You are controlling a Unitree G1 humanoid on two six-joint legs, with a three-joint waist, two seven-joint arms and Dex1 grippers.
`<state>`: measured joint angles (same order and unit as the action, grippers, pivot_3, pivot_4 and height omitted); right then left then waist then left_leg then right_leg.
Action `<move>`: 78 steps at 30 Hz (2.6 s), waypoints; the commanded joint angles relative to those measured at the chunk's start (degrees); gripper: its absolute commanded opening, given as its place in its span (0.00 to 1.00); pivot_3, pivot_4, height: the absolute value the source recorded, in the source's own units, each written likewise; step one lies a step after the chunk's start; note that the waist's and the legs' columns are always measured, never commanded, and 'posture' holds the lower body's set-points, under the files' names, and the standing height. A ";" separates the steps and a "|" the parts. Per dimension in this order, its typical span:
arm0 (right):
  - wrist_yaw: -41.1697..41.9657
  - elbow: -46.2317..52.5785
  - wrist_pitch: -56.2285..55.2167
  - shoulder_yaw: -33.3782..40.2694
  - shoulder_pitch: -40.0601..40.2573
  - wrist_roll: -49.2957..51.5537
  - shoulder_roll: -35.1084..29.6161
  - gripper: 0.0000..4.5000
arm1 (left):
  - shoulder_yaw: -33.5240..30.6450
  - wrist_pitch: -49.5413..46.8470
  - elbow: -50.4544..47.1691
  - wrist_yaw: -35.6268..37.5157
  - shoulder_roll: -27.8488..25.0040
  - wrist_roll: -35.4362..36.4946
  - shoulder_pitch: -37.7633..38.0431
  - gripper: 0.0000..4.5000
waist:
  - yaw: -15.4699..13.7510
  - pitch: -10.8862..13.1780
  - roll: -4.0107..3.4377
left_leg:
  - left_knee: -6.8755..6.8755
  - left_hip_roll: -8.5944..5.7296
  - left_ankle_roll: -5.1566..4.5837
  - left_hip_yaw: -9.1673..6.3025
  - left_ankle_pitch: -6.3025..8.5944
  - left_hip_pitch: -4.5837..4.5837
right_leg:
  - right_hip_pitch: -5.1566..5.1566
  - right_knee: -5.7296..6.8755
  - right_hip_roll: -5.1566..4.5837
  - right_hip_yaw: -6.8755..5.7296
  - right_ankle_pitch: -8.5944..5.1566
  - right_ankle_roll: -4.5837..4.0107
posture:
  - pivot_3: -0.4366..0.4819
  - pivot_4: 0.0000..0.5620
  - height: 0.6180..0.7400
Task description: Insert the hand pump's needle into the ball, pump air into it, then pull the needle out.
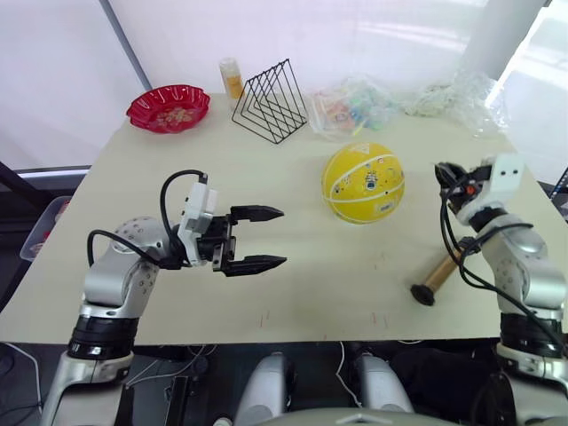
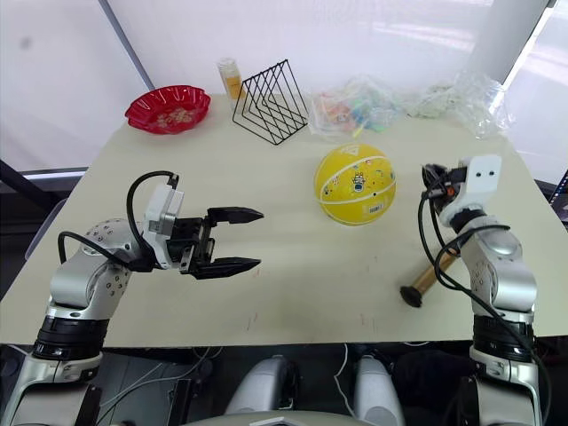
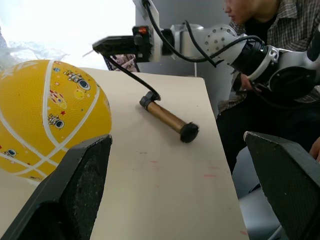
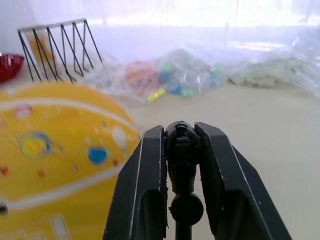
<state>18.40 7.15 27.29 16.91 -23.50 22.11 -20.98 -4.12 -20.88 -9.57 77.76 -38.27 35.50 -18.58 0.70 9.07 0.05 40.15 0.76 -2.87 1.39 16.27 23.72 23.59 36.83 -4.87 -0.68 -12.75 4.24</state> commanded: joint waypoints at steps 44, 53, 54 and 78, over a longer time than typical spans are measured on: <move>21.23 25.95 12.70 8.09 18.32 26.81 -20.55 0.97 | -3.47 2.62 -1.53 -0.22 -1.59 3.46 2.86 1.00 | -0.21 0.09 0.06 | 0.00 0.07 -0.03 0.06 0.01 0.00 | 0.00 -0.06 0.03 0.05 0.00 0.00 | 0.48 0.27 0.97; 22.58 17.12 -1.55 7.09 27.94 14.04 -16.57 0.97 | -5.44 4.97 -1.06 -1.52 -2.03 2.11 7.32 1.00 | -0.56 0.10 0.09 | 0.00 0.05 -0.03 0.10 0.02 0.02 | 0.00 -0.08 0.02 0.06 -0.01 0.01 | 0.48 0.27 0.97; 23.34 15.93 -3.76 6.81 28.89 12.44 -16.33 0.97 | -5.69 5.50 -0.97 -1.85 -2.03 1.75 7.95 1.00 | -0.56 0.10 0.09 | 0.00 0.06 -0.03 0.10 0.02 0.01 | 0.00 -0.08 0.02 0.06 -0.01 0.01 | 0.48 0.27 0.97; 47.68 -29.37 -47.45 10.00 38.08 4.54 -14.91 0.97 | -15.79 22.21 11.64 -16.99 1.21 -9.55 28.19 1.00 | -0.14 0.10 0.10 | -0.01 0.50 -0.03 0.71 0.02 -0.41 | -0.10 -0.06 0.12 0.49 -0.12 -0.28 | 0.48 0.27 0.97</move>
<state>64.88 -21.77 -18.09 24.33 14.65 24.89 -34.71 -17.71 -0.69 1.52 61.67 -37.07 26.26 8.85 0.56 9.17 0.15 40.14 1.28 -2.90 2.17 16.30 23.14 23.38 36.77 -4.75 -0.15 -12.87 3.97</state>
